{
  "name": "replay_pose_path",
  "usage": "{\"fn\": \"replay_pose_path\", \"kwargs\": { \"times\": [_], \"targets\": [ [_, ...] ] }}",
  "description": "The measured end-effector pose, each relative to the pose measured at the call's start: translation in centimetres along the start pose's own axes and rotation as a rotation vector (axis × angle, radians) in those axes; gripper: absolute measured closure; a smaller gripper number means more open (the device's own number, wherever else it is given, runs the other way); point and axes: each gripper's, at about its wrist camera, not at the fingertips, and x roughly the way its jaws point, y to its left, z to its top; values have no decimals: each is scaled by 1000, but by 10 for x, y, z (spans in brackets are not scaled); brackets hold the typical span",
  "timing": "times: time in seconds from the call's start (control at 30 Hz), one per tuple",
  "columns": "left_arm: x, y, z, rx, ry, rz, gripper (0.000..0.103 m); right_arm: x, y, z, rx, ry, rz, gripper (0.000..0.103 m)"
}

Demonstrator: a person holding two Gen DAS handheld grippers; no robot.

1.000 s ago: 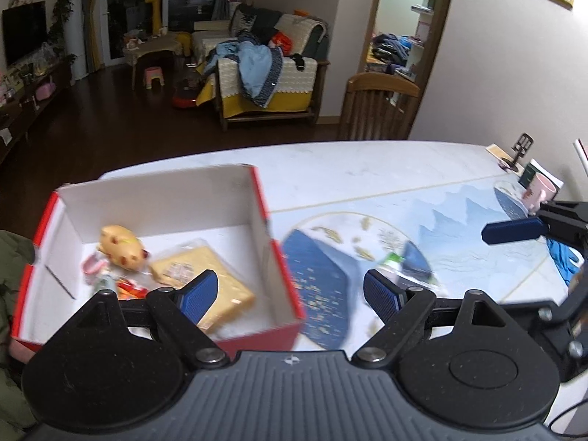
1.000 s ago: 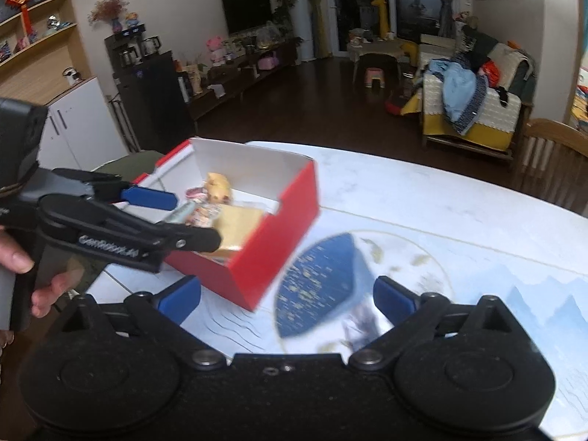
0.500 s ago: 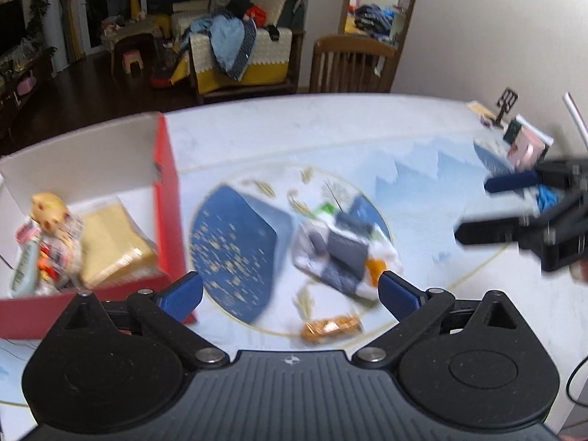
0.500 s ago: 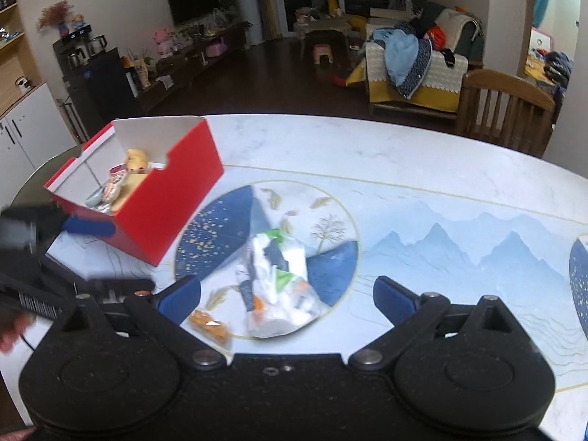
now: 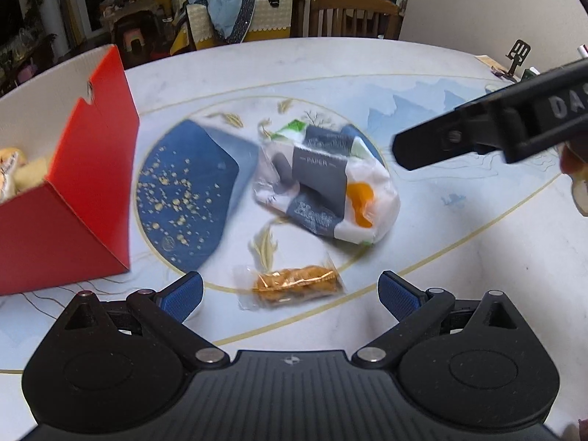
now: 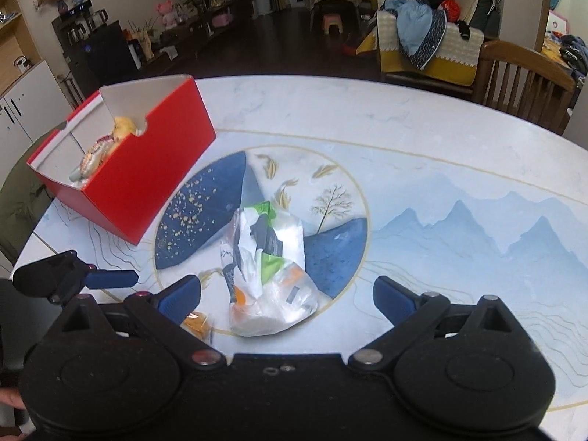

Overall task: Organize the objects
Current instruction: 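Grasp the white-green tissue pack with the right tool while the left tool grasps the snack packet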

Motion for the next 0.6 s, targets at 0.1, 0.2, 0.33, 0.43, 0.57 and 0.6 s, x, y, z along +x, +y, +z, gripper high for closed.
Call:
{"fn": "replay_pose_path", "kwargs": {
  "times": [0.1,0.2,0.33,0.43,0.57,0.6],
  "targets": [
    [5,-2,-1,-2,-3,9,1,12,1,1,-7,22,2,3],
    [11,-1,-1,-20,-2,16,1,24,2,3,-19,43,0,3],
    [20,2,-3,-39,5,20,1,37,2,6,-22,65,-9,4],
    [23,1,-5,-33,5,30,1,44,4,7,-25,78,-9,4],
    [23,1,-6,-35,-5,34,1,54,8,8,-34,97,-2,8],
    [24,1,-6,-33,-7,35,1,55,9,8,-38,101,-2,8]
  ]
}}
